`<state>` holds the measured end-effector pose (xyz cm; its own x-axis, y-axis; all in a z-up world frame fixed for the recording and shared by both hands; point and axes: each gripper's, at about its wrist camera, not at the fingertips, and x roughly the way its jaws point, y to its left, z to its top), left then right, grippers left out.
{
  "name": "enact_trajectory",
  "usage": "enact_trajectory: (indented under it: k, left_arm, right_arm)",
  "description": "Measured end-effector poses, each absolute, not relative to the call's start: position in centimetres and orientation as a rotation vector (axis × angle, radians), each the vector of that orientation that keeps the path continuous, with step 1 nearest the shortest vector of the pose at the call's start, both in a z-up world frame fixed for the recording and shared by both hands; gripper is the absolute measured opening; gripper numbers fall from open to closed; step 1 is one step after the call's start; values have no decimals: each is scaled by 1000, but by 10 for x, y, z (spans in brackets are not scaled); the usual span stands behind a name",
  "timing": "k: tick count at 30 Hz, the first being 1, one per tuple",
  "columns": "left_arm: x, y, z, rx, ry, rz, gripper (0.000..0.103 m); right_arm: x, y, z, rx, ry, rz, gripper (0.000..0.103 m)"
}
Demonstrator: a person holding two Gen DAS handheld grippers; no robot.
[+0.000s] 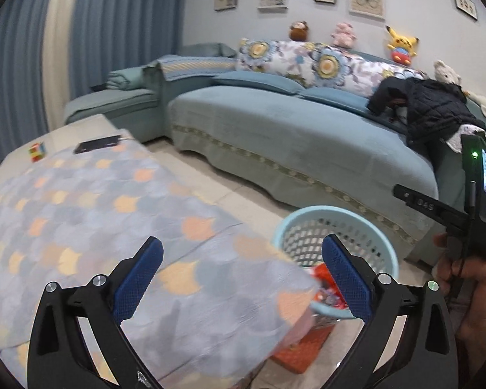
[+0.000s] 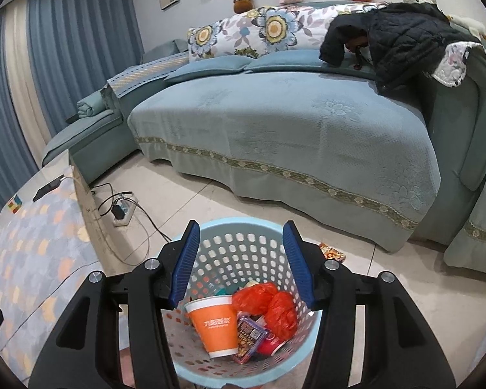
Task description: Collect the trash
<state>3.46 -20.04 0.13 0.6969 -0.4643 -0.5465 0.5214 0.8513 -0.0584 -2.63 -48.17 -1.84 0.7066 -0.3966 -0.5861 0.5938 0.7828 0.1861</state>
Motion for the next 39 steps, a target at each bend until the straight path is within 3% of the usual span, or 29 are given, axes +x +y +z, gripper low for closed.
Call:
enact_trajectory:
  k: [8, 14, 39]
  left_arm:
    - [16, -175, -4, 101, 551, -567, 95]
    - [1, -185, -11, 135, 533, -584, 95]
    - [4, -178, -6, 124, 538, -500, 95]
  right_arm:
    - [-51, -430, -24, 326, 539, -558, 50]
    - [-79, -399, -34, 334, 522, -561, 56]
    - [-76, -388, -40, 305, 527, -540, 56]
